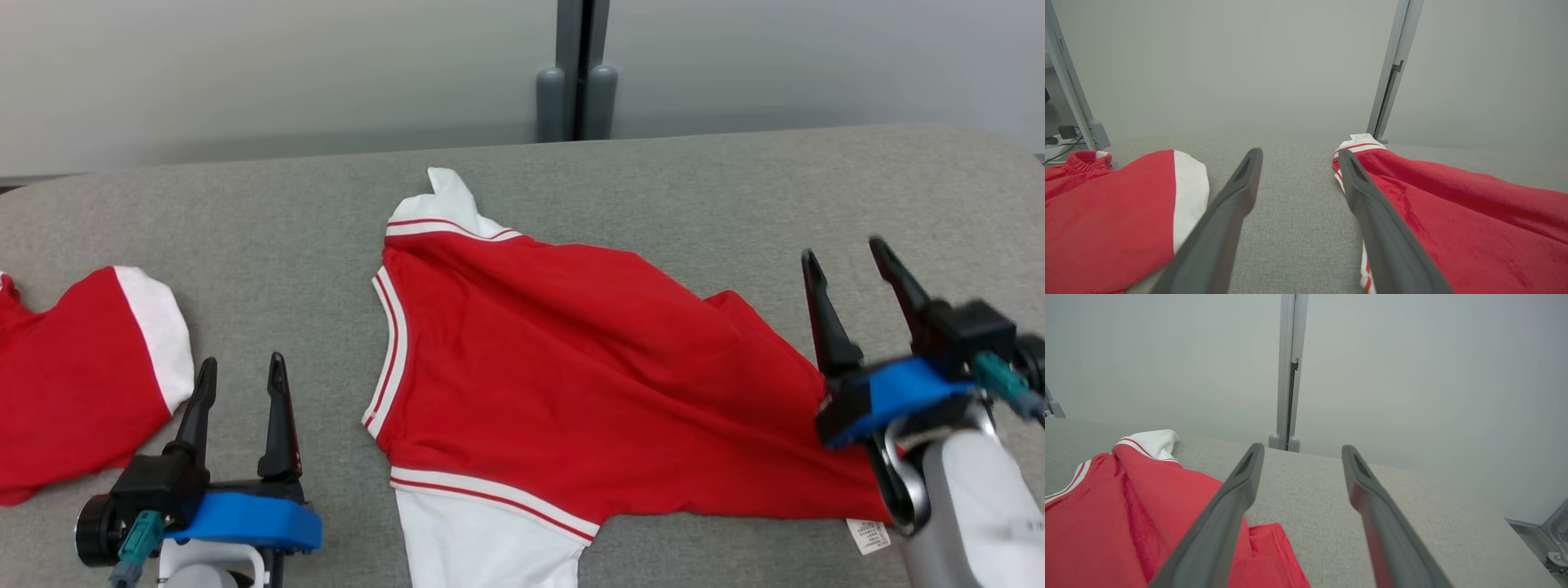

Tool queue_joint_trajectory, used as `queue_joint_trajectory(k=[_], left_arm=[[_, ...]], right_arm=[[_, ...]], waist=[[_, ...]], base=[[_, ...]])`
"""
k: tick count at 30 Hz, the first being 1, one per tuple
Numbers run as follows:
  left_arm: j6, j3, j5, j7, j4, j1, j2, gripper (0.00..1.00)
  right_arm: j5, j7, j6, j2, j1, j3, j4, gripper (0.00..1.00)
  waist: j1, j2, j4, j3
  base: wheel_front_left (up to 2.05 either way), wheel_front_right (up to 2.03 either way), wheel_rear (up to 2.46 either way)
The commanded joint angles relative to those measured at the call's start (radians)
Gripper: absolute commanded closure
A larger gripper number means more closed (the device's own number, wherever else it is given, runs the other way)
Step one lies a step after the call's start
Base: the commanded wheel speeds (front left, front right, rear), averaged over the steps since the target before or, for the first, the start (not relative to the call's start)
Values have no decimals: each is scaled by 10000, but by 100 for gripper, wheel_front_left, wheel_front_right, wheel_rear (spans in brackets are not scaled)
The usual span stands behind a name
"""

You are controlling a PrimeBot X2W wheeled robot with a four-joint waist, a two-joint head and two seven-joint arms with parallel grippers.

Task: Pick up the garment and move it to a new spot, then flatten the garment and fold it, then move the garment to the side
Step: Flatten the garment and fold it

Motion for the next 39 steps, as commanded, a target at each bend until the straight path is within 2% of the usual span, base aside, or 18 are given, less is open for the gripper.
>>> queue_joint_trajectory(k=[1, 6, 11, 21, 31, 32, 39], left_arm=[[-49, -22, 18, -46, -10, -214, 45, 0], [-44, -130, -5, -46, 32, -466, 27, 0], [-46, -268, -70, -46, 71, -648, -10, 0], [-48, -347, -222, -46, 106, -801, -38, 0], [-49, -440, -198, -46, 142, -994, -40, 0], [-49, -475, -191, -46, 160, -1019, -27, 0], [-49, -375, -151, -46, 245, -795, 21, 0]], right_arm=[[23, 95, 2, -149, -365, 143, 117, 0], [-14, 553, 2, -513, -1968, 860, 1054, 0], [5, 1152, 2, -890, -2883, 1207, 2470, 0], [223, 1869, 2, -1286, -3266, 1550, 5105, 0], [583, 2111, 3, -957, -3182, 2135, 7045, 0], [786, 2080, 17, -804, -3252, 2365, 7250, 100], [1113, 860, 2, -966, -4034, 2594, 7293, 100]], waist=[[0, 0, 105, 85], [0, 0, 469, 303], [0, 0, 882, 469], [0, 0, 1310, 835], [0, 0, 1341, 979], [0, 0, 1341, 964], [0, 0, 1129, 612]], base=[[0, 0, 0], [0, 0, 0], [0, 0, 0], [0, 0, 0], [0, 0, 0], [0, 0, 0], [0, 0, 0]])
